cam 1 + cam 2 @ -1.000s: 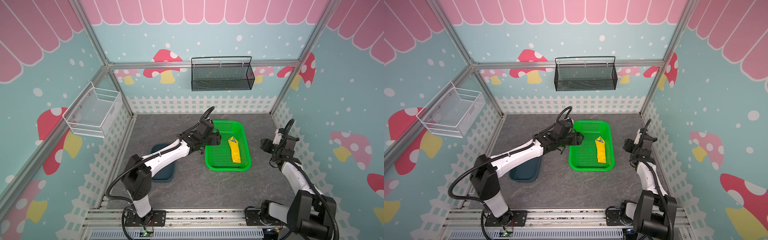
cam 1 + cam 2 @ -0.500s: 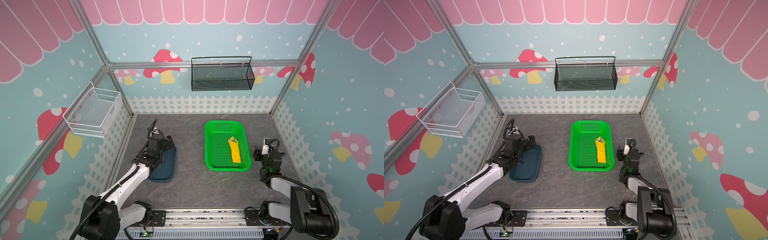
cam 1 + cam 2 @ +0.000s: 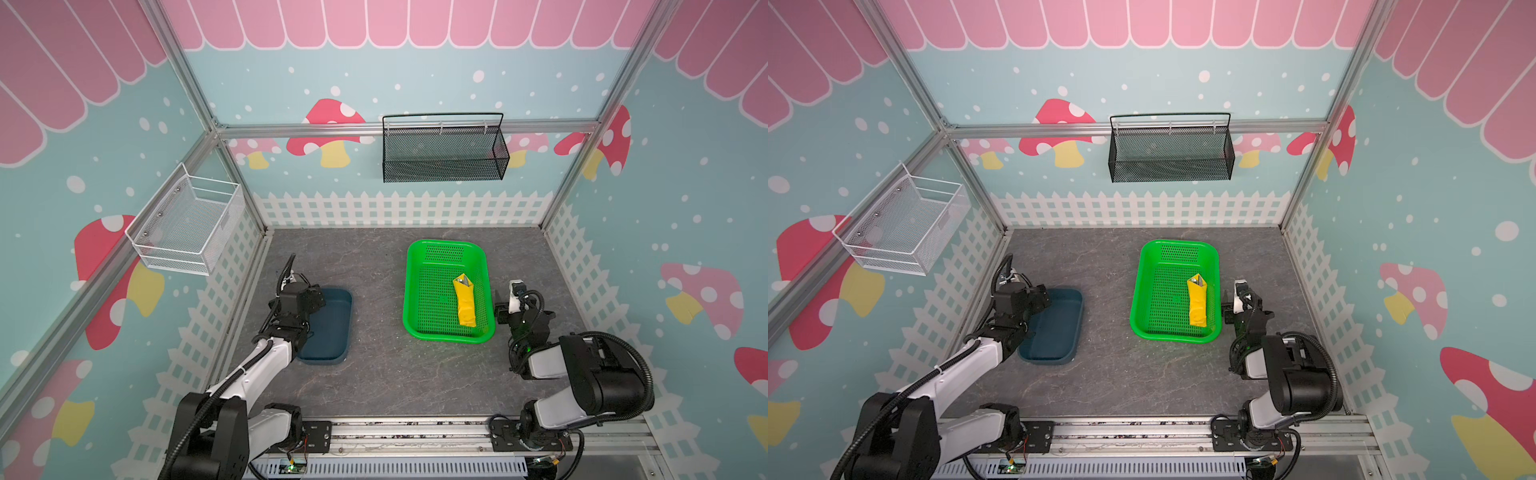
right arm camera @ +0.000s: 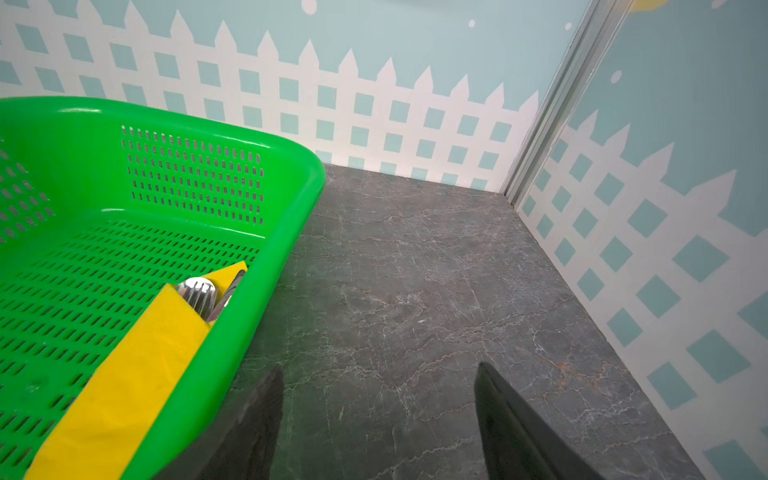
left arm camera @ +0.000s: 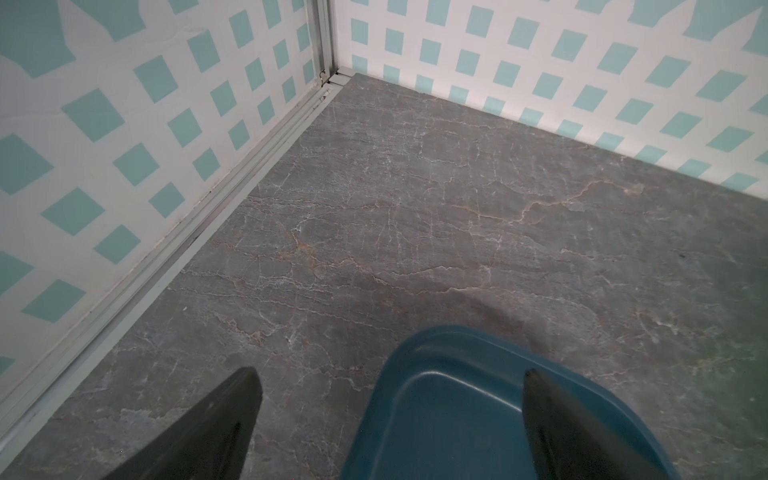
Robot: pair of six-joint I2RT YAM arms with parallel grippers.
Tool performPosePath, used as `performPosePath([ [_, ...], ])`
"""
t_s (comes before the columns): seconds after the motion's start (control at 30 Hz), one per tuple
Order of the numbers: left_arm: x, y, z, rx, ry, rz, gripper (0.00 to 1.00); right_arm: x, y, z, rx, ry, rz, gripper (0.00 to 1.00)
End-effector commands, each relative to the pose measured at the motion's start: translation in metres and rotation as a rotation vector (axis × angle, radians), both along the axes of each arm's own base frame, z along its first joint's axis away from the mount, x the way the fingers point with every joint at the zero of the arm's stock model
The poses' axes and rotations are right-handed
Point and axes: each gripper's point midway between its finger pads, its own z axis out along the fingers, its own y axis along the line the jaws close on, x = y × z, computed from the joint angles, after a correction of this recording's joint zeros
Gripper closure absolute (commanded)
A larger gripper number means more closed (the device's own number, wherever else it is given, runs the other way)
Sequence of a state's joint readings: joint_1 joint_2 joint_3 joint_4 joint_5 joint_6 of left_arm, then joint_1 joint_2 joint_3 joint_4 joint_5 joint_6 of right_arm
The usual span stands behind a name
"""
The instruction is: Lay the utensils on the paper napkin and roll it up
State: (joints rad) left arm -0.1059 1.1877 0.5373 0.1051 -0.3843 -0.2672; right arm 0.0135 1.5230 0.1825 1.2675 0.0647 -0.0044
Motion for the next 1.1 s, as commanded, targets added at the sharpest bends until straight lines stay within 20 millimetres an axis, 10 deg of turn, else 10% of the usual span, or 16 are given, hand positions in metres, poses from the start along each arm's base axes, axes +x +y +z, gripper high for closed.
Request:
performPosePath([
  [0.0,0.011,0.005,0.02,0.092,-0.088,-0.025,0.0,0.0,-0.001,0.023,-0.028,-0.1,-0.008,0.25],
  [0.73,0.039,-0.023,-0.017,0.117,-0.274,-0.265,0.01,-0.001,-0.027,0.02,0.017,-0.09,-0.166,0.01],
  [1.07,0.038,0.012,-0.018,0.117,-0.238,-0.046,0.01,-0.001,-0.026,0.021,0.018,-0.092,-0.165,0.0],
])
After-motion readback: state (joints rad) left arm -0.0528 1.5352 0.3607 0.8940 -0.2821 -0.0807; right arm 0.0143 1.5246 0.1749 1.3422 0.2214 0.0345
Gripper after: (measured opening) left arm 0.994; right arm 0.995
